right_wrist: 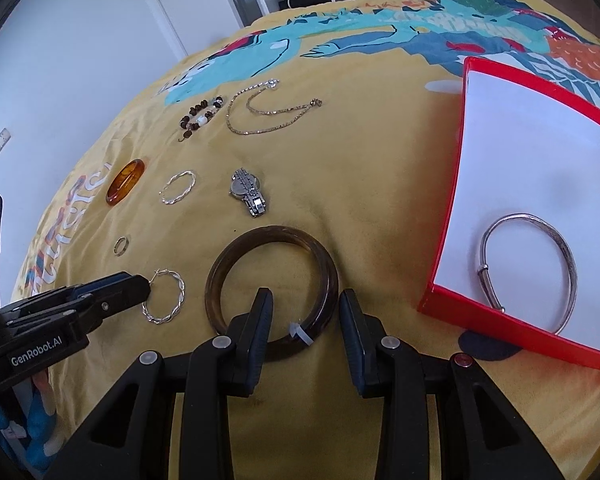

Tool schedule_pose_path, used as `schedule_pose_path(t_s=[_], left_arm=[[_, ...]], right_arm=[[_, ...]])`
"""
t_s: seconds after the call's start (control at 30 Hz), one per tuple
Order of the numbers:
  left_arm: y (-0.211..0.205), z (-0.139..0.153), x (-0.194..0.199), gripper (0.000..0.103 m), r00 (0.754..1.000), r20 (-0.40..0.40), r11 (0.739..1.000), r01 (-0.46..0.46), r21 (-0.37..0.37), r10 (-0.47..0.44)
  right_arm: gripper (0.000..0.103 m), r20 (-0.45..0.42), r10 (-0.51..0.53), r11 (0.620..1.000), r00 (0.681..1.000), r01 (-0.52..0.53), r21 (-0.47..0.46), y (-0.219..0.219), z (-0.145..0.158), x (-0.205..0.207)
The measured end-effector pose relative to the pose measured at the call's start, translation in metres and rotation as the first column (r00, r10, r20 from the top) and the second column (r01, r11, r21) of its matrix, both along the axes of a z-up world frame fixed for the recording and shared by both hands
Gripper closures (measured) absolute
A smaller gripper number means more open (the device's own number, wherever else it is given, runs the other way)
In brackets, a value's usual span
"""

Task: Organize jewelry
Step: 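Close the right gripper on the dark brown bangle while the left gripper grasps the twisted silver hoop, then carry the brown bangle and the twisted hoop in both grippers into the red box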

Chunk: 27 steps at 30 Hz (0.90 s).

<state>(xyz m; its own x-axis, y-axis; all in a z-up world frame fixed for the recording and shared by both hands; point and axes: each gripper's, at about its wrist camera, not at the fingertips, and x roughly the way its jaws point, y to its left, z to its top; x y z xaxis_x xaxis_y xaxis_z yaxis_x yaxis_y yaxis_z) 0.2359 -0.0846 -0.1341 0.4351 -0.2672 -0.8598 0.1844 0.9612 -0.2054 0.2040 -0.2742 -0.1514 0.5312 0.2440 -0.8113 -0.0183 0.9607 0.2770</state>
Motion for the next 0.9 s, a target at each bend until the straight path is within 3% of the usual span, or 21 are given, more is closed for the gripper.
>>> schedule_pose_path(t_s=[0.27, 0.4, 0.47, 0.5, 0.57, 0.9], left_arm=[[-0.015, -0.011, 0.002, 0.077, 0.999, 0.028, 0.995, 0.017, 0.096, -0.02], [-0.015, -0.011, 0.002, 0.09, 0.998, 0.054, 0.993, 0.011, 0.119, -0.018], [-0.015, -0.009, 0.001, 0.098, 0.998, 0.063, 0.992, 0.013, 0.123, -0.021], [-0.014, -0.008, 0.0, 0.098, 0.998, 0.065, 0.992, 0.012, 0.123, -0.02], [-0.013, -0.005, -0.002, 0.098, 0.997, 0.071, 0.993, 0.007, 0.121, -0.015], [-0.008, 0.021, -0.02, 0.1, 0.995, 0.103, 0.991, -0.02, 0.13, 0.006]], right_arm=[[0.068, 0.008, 0.008, 1.0, 1.0, -0.008, -0.005, 0.003, -0.007, 0.007], [0.068, 0.013, 0.016, 1.0, 1.0, -0.016, -0.022, 0.006, -0.008, 0.011], [0.076, 0.021, 0.02, 0.999, 1.0, -0.019, -0.039, 0.008, -0.007, 0.01], [0.084, 0.024, 0.018, 0.999, 1.0, -0.017, -0.039, 0.007, -0.006, 0.009], [0.09, 0.029, 0.018, 0.999, 0.999, -0.017, -0.036, 0.006, -0.004, 0.007], [0.091, 0.053, 0.056, 0.996, 0.997, -0.052, -0.071, 0.009, 0.02, -0.022]])
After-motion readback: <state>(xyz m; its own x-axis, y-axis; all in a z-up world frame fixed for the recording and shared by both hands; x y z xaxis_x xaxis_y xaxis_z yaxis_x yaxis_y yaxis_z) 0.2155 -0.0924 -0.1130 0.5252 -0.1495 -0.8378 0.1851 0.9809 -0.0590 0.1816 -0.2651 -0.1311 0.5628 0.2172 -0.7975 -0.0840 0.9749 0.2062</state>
